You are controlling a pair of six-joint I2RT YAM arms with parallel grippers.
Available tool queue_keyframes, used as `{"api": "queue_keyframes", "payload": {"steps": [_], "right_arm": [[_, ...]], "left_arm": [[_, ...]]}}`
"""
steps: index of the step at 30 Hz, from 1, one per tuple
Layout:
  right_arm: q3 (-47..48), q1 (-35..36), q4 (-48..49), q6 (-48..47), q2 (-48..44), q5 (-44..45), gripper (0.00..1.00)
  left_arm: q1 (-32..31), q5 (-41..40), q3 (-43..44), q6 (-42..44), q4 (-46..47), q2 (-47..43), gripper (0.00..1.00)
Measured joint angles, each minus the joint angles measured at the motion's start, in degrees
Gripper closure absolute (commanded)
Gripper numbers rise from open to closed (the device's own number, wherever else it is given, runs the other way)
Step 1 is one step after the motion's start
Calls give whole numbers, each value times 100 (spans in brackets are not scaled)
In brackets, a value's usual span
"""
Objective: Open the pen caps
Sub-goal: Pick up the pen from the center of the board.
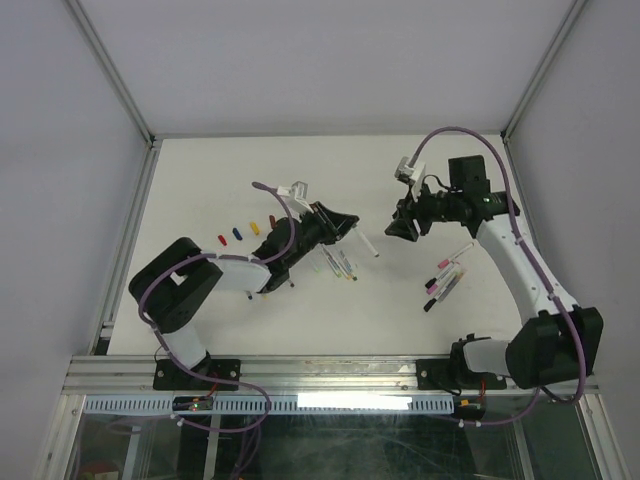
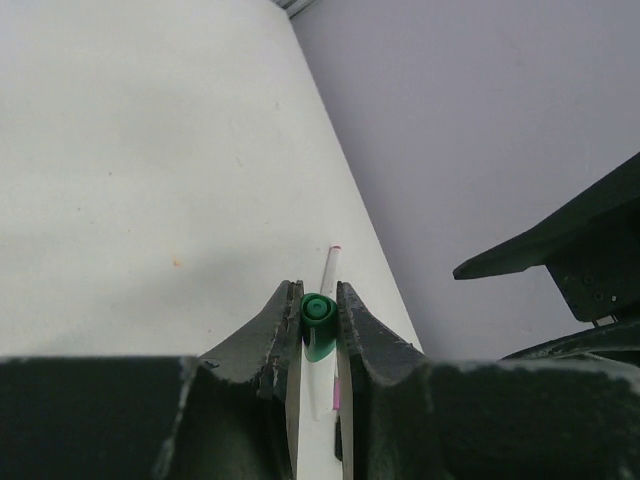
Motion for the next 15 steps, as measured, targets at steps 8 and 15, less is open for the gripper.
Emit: {"api": "queue_keyframes", "payload": {"steps": [8,15], "right_arm": [[-278,0,223,396,-1021,-831,44],[-422,0,647,726,-1228,-1447,41]], "left_arm": [[0,188,-870,754,365,-1045,100],[0,302,-1443,1351,374,-1915,100]]}}
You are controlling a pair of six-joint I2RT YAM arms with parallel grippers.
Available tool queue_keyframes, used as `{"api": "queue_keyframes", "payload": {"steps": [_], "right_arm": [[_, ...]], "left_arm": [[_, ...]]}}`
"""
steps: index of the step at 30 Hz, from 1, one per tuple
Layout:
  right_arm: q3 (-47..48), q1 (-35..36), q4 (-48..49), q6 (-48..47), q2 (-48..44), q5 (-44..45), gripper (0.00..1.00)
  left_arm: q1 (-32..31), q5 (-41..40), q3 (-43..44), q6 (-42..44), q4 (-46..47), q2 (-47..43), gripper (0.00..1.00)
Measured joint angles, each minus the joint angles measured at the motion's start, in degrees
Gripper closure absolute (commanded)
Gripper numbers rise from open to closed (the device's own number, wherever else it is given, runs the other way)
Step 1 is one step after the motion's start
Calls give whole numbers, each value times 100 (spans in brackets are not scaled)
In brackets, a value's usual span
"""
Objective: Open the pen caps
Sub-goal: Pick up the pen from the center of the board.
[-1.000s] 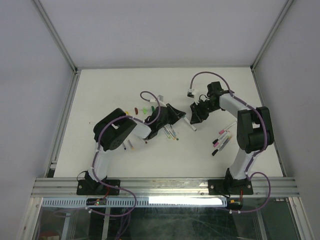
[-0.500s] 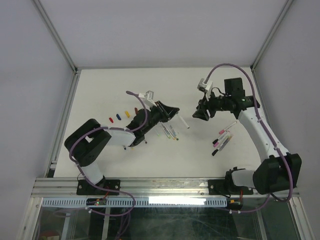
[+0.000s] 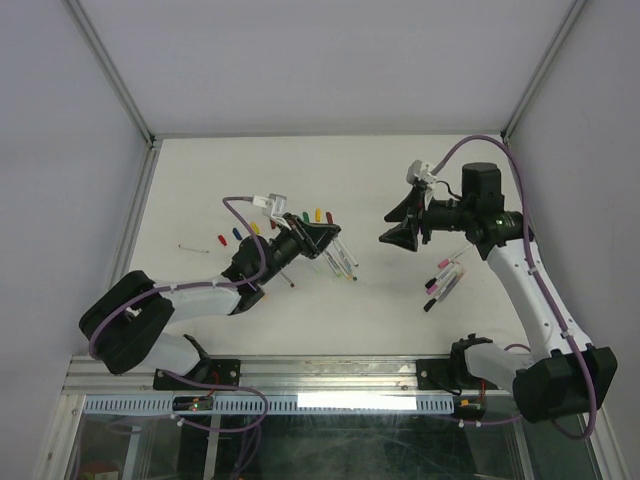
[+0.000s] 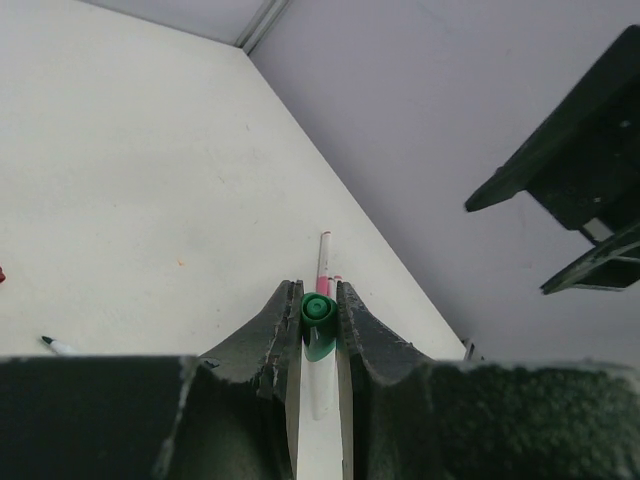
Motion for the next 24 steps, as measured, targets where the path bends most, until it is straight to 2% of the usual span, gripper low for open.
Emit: {"api": "queue_keyframes", "payload": {"steps": [8,24], "right_arm": [[-841,-9,490,188,-79,-621,35],[-955,-11,514,199,341,-1099,30]], "left_arm": [[0,273,-160,415,-72,-704,100],[0,748,-540,581,212,-905,100]]}}
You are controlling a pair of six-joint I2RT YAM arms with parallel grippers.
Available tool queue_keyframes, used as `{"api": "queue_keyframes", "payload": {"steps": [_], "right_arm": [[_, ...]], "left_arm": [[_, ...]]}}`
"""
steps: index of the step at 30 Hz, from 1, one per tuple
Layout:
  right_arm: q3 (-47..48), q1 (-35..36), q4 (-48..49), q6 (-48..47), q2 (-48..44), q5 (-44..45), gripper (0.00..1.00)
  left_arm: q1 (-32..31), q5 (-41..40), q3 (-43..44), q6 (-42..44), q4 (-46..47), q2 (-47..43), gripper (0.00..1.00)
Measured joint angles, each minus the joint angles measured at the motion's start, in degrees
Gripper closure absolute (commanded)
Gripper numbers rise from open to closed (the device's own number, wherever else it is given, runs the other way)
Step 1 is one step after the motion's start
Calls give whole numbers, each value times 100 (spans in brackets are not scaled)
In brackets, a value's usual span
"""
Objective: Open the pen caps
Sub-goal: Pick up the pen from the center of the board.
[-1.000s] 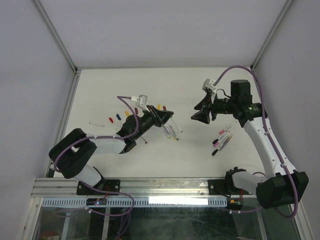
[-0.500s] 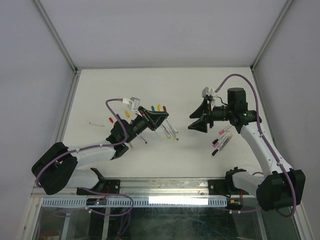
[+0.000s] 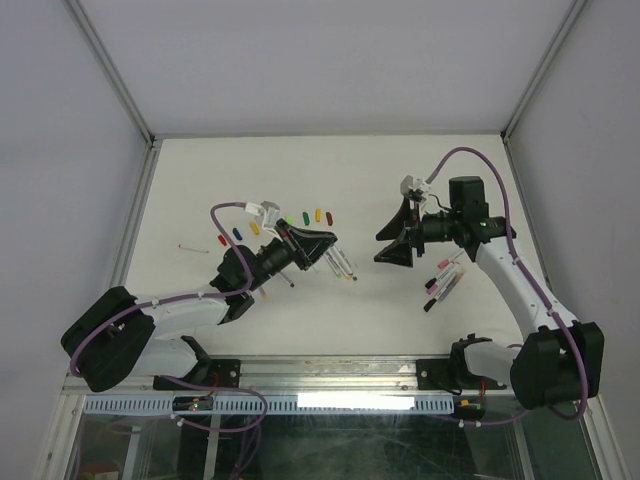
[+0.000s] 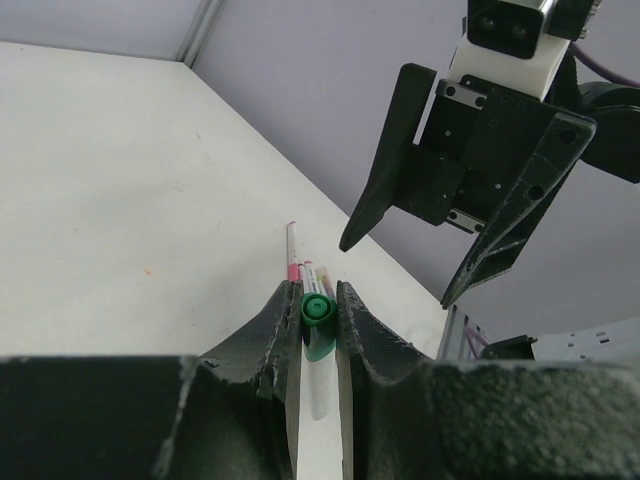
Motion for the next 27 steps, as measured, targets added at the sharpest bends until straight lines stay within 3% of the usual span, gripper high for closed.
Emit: {"api": "queue_keyframes", "payload": {"steps": [27], "right_arm": [[-42,87,-376,-813,90,212,27]], "left_arm": [[13,643,-37,481,737,170,100]]}}
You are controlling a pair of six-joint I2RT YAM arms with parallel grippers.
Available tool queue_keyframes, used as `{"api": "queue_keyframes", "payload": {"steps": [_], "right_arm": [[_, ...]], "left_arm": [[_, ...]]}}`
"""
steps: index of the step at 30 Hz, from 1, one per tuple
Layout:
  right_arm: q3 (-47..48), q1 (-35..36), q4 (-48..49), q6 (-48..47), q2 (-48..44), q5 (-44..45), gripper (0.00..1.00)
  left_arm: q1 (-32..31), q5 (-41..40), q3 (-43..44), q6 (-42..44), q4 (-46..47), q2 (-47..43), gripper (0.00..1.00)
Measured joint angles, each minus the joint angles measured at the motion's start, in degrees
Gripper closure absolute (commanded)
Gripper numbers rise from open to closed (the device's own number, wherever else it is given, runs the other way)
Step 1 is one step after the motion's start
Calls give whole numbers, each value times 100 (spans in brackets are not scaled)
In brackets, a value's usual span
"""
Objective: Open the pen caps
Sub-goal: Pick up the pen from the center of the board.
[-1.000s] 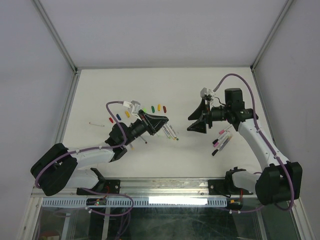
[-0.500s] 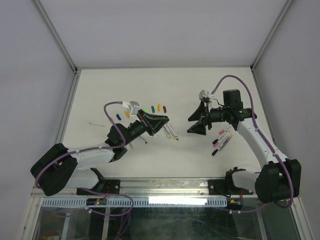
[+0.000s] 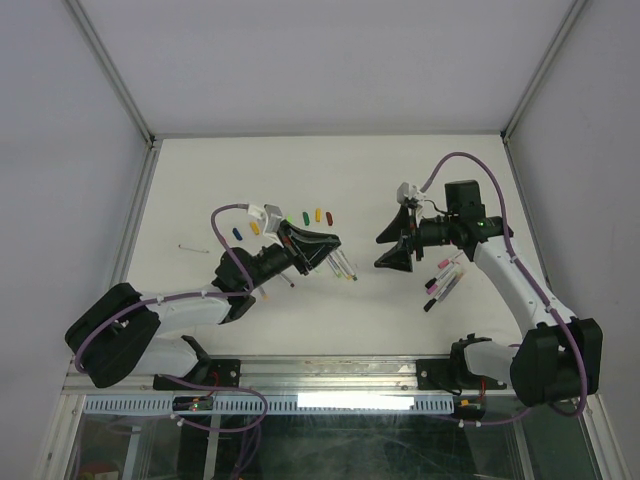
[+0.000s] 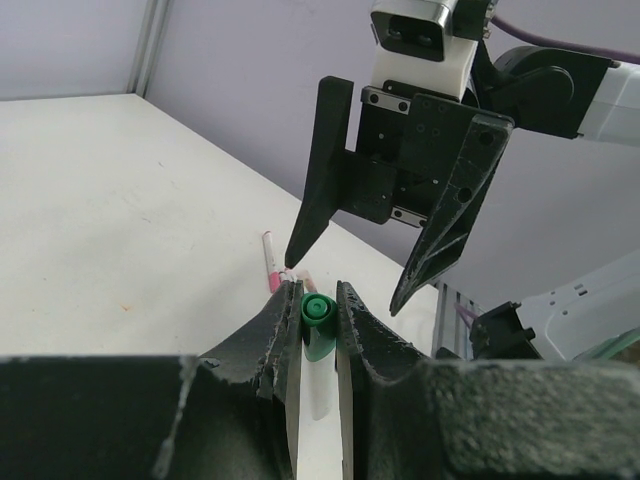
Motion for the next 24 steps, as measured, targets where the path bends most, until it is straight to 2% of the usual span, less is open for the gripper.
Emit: {"api": "queue_keyframes", "payload": {"steps": [24], "right_arm": [[-74,13,-37,-83,0,76,27]], "left_arm": [[339,835,0,-186,509,295,100]]}}
